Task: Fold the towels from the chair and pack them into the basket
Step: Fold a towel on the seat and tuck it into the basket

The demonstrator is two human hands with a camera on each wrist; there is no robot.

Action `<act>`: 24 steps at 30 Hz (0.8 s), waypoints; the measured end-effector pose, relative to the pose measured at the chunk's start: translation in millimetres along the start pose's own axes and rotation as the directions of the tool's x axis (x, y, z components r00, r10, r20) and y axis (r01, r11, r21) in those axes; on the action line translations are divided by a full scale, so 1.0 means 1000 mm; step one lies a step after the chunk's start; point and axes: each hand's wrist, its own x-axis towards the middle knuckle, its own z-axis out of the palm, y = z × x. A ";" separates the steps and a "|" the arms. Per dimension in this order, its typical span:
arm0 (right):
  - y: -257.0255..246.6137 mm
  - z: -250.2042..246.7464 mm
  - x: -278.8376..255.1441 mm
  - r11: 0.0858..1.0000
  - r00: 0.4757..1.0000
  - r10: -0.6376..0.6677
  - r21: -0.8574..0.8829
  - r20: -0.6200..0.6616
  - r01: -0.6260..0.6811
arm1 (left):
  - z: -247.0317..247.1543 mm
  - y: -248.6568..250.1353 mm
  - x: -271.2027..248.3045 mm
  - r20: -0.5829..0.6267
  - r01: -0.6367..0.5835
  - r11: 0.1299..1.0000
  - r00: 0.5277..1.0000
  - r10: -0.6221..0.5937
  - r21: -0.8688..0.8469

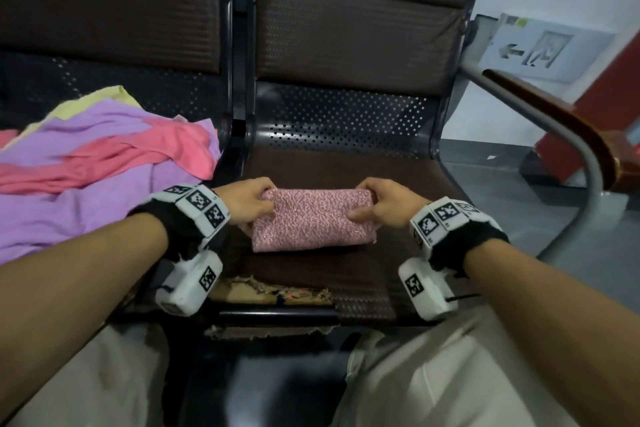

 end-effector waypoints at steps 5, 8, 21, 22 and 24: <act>0.010 0.014 0.035 0.984 0.985 0.172 -0.035 -0.011 -0.173 | 0.004 -0.009 0.025 0.009 0.037 0.970 0.999 -0.041 0.239; 0.012 0.015 0.050 0.929 0.951 0.300 -0.203 -0.072 -0.309 | 0.005 -0.013 0.035 0.029 -0.019 0.884 1.000 0.006 0.468; -0.025 0.007 0.040 0.962 0.980 0.191 0.189 0.060 -0.199 | -0.003 0.014 0.021 0.018 -0.036 0.872 0.999 0.031 0.489; -0.035 0.003 0.033 0.964 0.995 0.096 0.248 0.030 -0.100 | -0.006 0.021 0.016 0.004 -0.074 0.898 0.997 0.081 0.433; -0.058 -0.007 0.014 0.969 0.992 -0.085 0.223 -0.096 0.105 | -0.014 0.039 0.001 -0.053 -0.178 0.951 0.979 0.198 0.254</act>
